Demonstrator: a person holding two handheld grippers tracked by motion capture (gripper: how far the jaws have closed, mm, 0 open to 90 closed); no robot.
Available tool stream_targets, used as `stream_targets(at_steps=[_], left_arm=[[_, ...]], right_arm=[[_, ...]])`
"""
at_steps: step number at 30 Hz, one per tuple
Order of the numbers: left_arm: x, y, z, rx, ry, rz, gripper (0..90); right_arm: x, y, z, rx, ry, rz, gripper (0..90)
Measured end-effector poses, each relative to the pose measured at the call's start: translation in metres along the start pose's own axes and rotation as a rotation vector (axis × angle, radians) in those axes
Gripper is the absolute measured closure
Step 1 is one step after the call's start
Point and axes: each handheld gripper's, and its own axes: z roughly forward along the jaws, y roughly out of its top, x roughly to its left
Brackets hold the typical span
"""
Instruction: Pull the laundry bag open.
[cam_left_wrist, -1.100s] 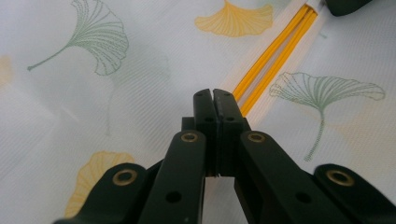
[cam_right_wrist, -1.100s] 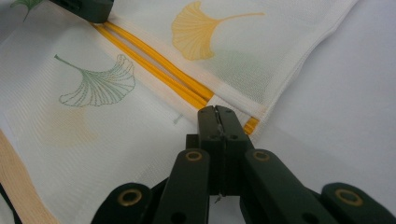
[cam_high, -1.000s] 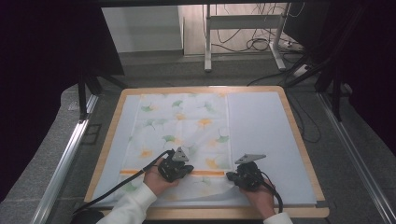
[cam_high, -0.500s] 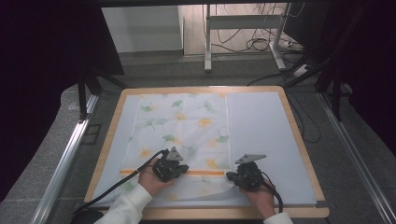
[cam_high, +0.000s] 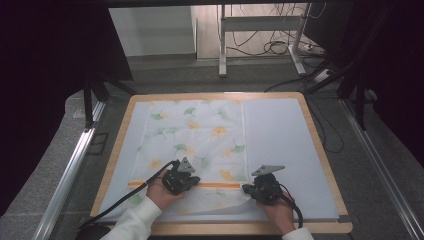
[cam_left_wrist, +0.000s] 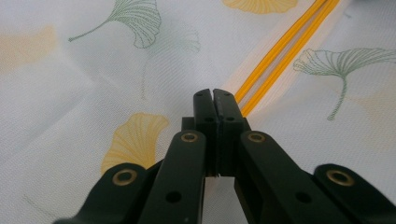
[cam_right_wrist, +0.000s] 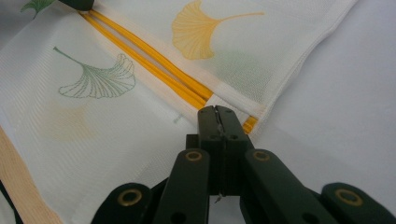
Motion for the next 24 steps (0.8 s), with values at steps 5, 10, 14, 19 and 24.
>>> stream_targets(at_steps=[5,10,14,19,24], left_arm=[[0.003,-0.005,-0.005,0.011,0.026,0.004,90.0],[0.014,-0.012,-0.011,0.013,0.028,-0.034,90.0],[0.015,-0.012,-0.012,0.016,0.031,-0.034,90.0],[0.017,-0.016,-0.015,0.022,0.049,-0.031,90.0],[0.022,-0.022,-0.021,0.028,0.060,-0.043,90.0]], right_arm=[[0.000,0.000,0.000,0.001,-0.002,-0.003,89.7],[0.001,0.000,0.000,0.002,-0.003,-0.004,89.7],[0.001,0.000,0.000,0.001,-0.004,-0.004,89.7],[0.000,0.000,0.000,-0.001,-0.004,-0.006,89.7],[0.000,0.000,0.000,-0.001,-0.004,-0.004,89.7]])
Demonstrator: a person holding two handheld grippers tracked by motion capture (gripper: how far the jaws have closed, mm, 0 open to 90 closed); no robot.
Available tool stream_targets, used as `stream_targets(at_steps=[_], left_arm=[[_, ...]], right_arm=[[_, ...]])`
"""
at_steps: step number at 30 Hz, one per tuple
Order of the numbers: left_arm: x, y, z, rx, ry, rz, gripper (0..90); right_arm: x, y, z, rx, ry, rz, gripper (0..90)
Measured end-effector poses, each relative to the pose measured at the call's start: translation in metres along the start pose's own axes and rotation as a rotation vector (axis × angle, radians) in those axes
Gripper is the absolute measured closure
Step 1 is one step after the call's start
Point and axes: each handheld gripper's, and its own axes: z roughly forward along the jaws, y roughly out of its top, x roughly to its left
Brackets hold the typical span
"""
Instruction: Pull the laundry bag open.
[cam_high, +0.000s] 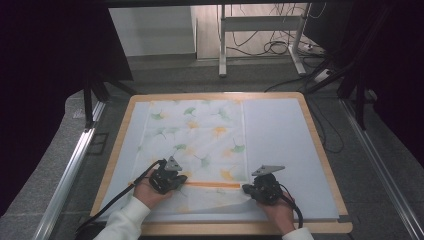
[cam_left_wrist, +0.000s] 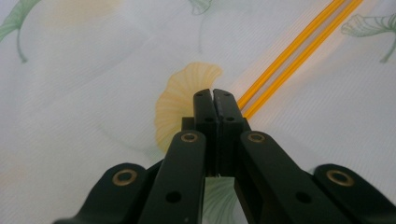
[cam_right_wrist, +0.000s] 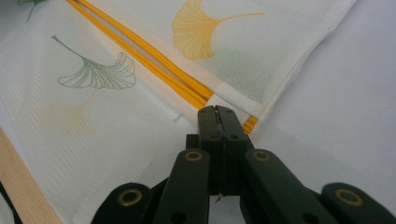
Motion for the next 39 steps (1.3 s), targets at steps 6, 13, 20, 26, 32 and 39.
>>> stream_targets(at_steps=[6,13,20,26,32,39], left_arm=[[0.009,-0.011,-0.009,0.007,0.010,-0.023,90.0],[0.015,-0.020,-0.015,0.009,0.031,-0.037,90.0],[0.020,-0.025,-0.019,0.013,0.046,-0.046,90.0],[0.023,-0.029,-0.022,0.015,0.055,-0.059,90.0],[0.029,-0.035,-0.027,0.010,0.061,-0.079,90.0],[0.036,-0.042,-0.032,0.008,0.069,-0.105,90.0]], right_arm=[[0.001,0.000,0.000,0.000,-0.004,0.001,89.7],[0.001,0.000,0.000,0.001,-0.006,-0.004,89.7],[0.001,0.000,0.000,0.000,-0.005,-0.013,89.7],[0.001,0.000,0.000,0.000,-0.006,-0.011,89.7],[0.001,0.000,0.000,0.000,-0.006,-0.011,89.6],[0.001,0.000,0.000,0.000,-0.006,-0.013,89.7]])
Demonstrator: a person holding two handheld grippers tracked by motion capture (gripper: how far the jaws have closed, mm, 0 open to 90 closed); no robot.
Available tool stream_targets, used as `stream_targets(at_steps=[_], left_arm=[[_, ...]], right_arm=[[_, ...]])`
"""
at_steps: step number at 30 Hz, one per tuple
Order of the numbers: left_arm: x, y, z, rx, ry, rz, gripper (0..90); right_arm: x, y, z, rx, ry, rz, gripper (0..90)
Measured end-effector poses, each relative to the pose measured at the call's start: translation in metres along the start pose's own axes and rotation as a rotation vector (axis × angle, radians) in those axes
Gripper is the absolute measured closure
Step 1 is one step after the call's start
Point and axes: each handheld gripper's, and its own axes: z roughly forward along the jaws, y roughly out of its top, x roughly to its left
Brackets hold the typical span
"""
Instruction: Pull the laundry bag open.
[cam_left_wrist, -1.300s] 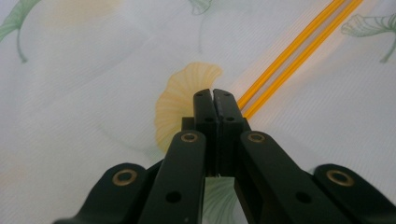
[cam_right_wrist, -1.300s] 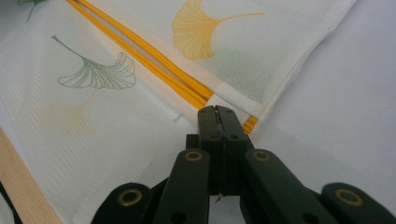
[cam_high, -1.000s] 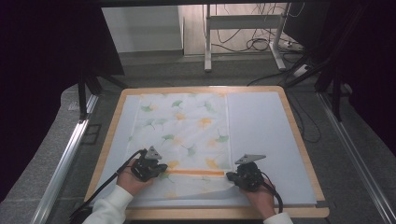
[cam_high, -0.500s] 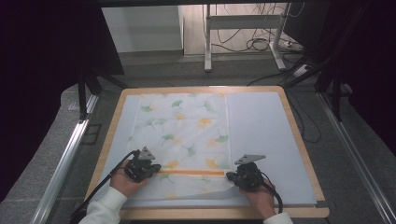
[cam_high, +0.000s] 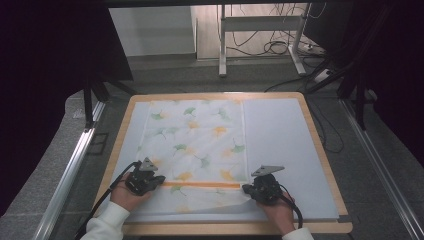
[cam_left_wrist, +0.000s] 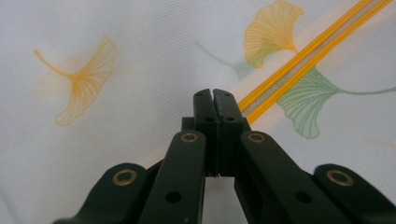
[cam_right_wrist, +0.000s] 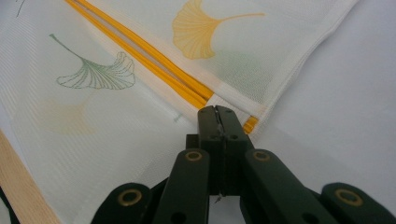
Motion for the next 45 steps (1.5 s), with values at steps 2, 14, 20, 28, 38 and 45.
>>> stream_targets(at_steps=[2,14,20,28,38,45], left_arm=[[0.002,-0.002,-0.001,0.000,0.001,-0.007,90.0],[0.011,-0.013,-0.010,0.004,0.039,-0.024,90.0],[0.016,-0.018,-0.014,0.009,0.065,-0.035,90.0],[0.030,-0.030,-0.023,-0.006,0.070,-0.092,90.0],[0.041,-0.045,-0.034,-0.022,0.103,-0.132,90.0],[0.048,-0.054,-0.041,-0.033,0.130,-0.157,90.0]], right_arm=[[0.000,0.000,0.000,0.000,0.000,0.000,89.6],[0.000,0.000,0.000,0.000,-0.004,-0.009,89.7],[0.001,0.000,0.000,-0.001,-0.006,-0.012,89.7],[0.000,0.000,0.000,-0.001,-0.005,-0.013,89.7],[0.000,0.000,0.000,-0.002,-0.005,-0.012,89.7],[0.000,0.000,0.000,-0.002,-0.006,-0.014,89.7]])
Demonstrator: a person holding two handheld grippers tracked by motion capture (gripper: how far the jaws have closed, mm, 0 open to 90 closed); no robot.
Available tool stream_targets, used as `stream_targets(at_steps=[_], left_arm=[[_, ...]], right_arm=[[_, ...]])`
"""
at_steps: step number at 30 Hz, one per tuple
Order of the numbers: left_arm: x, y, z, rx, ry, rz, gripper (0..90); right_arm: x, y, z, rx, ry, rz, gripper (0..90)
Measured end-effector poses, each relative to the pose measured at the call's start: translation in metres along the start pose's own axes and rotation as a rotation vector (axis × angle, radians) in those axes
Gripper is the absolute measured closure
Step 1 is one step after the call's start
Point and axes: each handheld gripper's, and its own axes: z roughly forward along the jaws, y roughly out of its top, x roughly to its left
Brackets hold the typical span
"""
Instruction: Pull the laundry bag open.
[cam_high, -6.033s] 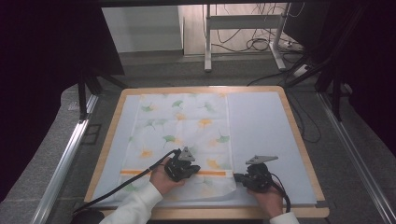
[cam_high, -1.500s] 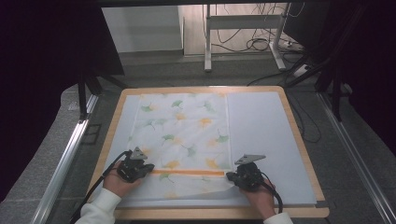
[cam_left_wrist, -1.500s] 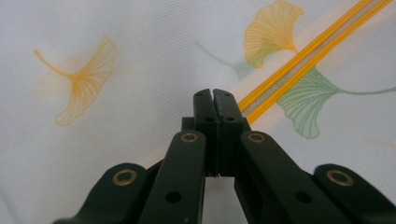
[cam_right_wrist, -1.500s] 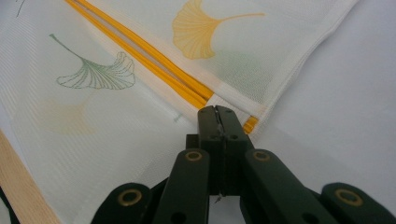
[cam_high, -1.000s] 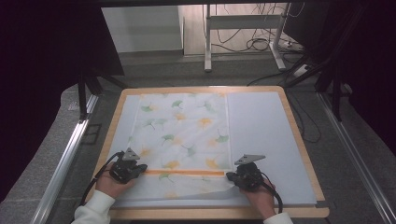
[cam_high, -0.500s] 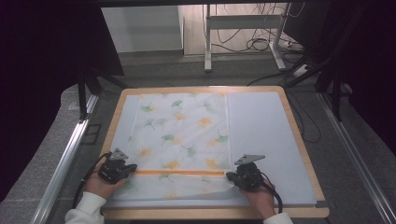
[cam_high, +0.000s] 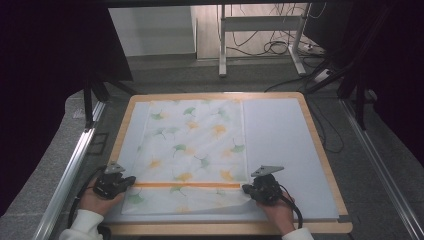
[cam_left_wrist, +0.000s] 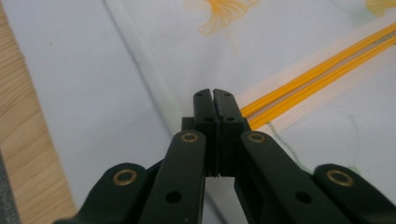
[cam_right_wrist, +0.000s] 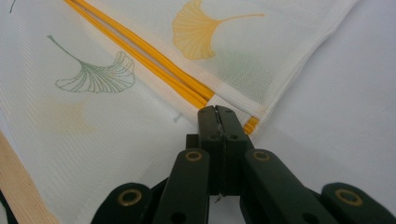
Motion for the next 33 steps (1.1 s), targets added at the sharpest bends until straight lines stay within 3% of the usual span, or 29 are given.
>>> stream_targets(at_steps=[4,7,10,14,19,23,27,28,33], left_arm=[[0.007,-0.003,-0.004,-0.012,0.021,-0.015,89.9],[0.011,-0.006,-0.005,-0.019,-0.007,-0.043,89.9],[0.008,-0.004,-0.002,-0.017,0.010,-0.027,89.9],[0.010,-0.006,-0.001,-0.029,0.002,-0.028,88.6],[0.012,-0.008,0.002,-0.050,0.021,-0.019,81.1],[0.013,-0.008,0.001,-0.077,-0.001,-0.025,70.0],[0.011,-0.005,-0.002,-0.119,-0.008,-0.012,52.9],[0.010,-0.004,-0.002,-0.131,-0.012,-0.011,45.2],[0.006,0.000,-0.008,-0.208,-0.005,-0.004,34.9]], right_arm=[[0.001,0.000,0.000,-0.001,-0.002,0.000,89.7],[0.001,0.000,0.000,-0.001,-0.002,0.000,89.7],[0.000,0.000,0.000,-0.001,-0.003,-0.002,89.6],[0.001,0.000,0.000,0.000,-0.004,-0.004,89.6],[0.001,0.000,0.000,-0.001,-0.004,-0.002,89.6],[0.001,0.000,0.000,-0.001,-0.003,-0.002,89.5],[0.001,0.000,-0.001,-0.003,0.000,0.000,89.5],[0.001,0.000,-0.001,-0.003,-0.002,-0.003,89.5],[0.003,0.000,-0.004,-0.024,0.012,-0.007,89.4]])
